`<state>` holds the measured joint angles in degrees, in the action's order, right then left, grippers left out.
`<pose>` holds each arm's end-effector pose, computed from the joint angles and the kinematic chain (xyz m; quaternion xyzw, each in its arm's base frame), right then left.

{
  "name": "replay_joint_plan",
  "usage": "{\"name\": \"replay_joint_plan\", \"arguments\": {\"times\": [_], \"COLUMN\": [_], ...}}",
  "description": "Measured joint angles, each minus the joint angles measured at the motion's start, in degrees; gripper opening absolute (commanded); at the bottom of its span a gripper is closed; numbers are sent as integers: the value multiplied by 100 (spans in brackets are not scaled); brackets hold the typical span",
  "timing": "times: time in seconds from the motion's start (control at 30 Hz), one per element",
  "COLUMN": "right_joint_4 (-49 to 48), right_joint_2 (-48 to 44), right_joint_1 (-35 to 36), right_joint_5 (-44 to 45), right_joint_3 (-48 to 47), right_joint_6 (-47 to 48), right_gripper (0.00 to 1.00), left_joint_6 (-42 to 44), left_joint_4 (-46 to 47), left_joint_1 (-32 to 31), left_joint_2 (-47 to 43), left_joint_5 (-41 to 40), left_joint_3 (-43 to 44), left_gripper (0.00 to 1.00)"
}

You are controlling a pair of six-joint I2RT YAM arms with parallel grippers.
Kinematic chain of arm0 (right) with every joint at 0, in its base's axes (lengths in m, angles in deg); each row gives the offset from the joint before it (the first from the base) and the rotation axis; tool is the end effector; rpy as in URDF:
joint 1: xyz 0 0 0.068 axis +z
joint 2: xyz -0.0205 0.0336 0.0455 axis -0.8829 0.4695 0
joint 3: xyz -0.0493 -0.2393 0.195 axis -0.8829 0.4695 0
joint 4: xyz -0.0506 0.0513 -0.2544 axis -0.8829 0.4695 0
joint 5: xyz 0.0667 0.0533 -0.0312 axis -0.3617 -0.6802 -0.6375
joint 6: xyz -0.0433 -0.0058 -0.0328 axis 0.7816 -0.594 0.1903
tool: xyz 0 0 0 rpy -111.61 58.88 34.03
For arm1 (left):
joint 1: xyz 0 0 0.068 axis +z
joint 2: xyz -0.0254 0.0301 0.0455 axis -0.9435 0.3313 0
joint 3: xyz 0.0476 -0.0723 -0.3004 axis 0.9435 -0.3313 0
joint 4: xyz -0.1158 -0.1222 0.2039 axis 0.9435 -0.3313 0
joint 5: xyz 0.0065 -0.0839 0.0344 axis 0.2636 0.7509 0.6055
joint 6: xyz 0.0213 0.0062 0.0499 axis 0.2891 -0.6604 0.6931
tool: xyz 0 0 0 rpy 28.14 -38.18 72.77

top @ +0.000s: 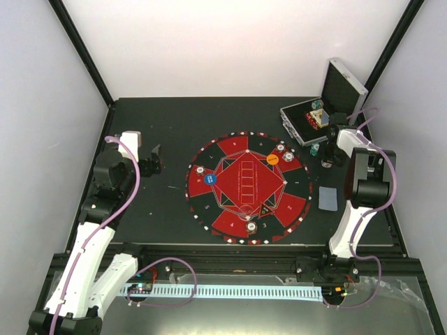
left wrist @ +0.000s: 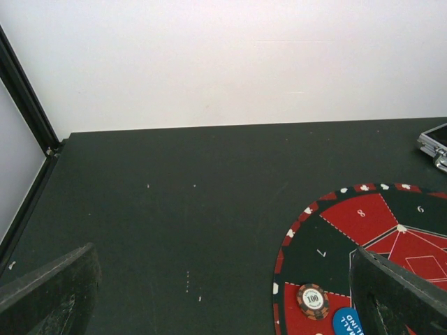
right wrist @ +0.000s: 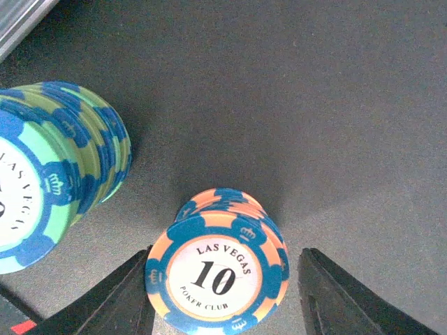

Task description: Distribute texas hold em gaming equipment

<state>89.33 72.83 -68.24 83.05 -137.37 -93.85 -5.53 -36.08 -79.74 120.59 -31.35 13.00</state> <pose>0.4014 -0.0487 0.1984 0.1909 0.9711 -0.0535 0.1332 0.1335 -0.0202 0.3651 0.0282 0.8002 -0.0530 0.5967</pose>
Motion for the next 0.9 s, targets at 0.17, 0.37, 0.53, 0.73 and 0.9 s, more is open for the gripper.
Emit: {"name": "replay_joint_plan", "arguments": {"times": [0.17, 0.37, 0.53, 0.73, 0.9], "right_joint_4": [-4, -13, -15, 4, 63], "right_joint_2": [24, 24, 24, -7, -282], "right_joint_1": [0, 0, 0, 0, 0], "right_joint_5": [-2, 2, 0, -44, -120], "right_joint_3": [-7, -46, -50, -50, -46], "right_joint_6": [17, 24, 68, 109, 125], "right_gripper": [49, 43, 36, 35, 35], "left_joint_6": [0, 0, 0, 0, 0], "left_joint_4": [0, 0, 0, 0, 0], "left_joint_1": [0, 0, 0, 0, 0], "left_joint_2": [0, 0, 0, 0, 0], "left_joint_5": [0, 0, 0, 0, 0], "left_joint_3": [0, 0, 0, 0, 0], "left_gripper": [99, 99, 99, 99, 99]}}
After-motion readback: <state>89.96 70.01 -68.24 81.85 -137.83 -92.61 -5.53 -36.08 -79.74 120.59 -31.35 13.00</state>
